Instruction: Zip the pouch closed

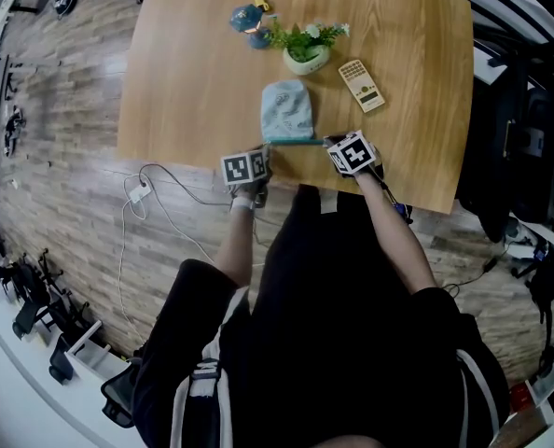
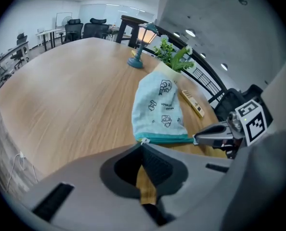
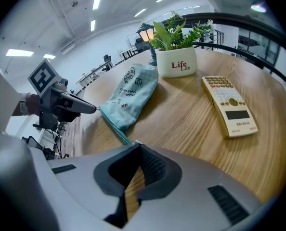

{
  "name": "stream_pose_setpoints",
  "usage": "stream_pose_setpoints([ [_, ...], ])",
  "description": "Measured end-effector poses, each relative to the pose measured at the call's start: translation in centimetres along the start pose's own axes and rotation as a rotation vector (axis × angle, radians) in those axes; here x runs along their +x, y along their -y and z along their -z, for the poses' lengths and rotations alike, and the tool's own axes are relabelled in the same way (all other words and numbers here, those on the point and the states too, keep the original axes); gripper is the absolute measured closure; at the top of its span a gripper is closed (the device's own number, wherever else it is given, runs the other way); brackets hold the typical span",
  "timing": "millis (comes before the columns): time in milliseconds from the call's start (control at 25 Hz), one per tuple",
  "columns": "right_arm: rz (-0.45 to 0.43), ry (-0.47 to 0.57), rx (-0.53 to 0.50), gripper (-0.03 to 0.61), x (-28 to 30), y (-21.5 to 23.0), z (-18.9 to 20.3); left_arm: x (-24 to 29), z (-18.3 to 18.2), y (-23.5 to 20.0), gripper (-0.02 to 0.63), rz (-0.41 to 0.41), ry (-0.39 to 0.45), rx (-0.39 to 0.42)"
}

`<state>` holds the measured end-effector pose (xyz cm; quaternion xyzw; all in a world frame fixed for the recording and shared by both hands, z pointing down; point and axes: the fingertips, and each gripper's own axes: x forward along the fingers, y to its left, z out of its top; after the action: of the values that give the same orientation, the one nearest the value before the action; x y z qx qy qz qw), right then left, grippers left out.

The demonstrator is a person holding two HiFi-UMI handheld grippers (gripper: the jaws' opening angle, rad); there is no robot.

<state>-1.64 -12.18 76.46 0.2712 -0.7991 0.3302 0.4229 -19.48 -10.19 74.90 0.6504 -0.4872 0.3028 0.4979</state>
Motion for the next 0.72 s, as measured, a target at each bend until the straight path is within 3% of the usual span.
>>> stream_pose_setpoints([
  [240, 0.014, 0.000, -0.014, 0.566, 0.1, 0.1, -0.1, -0.9, -0.6, 0.7, 0.606, 0.047, 0.020, 0.074],
  [400, 0.021, -0.003, -0.022, 0.566, 0.1, 0.1, 0.0, -4.4, -1.0, 0.6, 0.601, 0.090, 0.099, 0.081],
  [520, 0.026, -0.004, -0.024, 0.566, 0.0, 0.1, 0.0, -8.7, -3.3, -0.5, 0.603, 0.039, 0.260, 0.074],
  [720, 0.049, 0.037, -0.003, 0.566, -1.4, 0.5, -0.3, -16.5, -9.9, 2.9, 0.615, -0.044, 0.589, 0.255],
])
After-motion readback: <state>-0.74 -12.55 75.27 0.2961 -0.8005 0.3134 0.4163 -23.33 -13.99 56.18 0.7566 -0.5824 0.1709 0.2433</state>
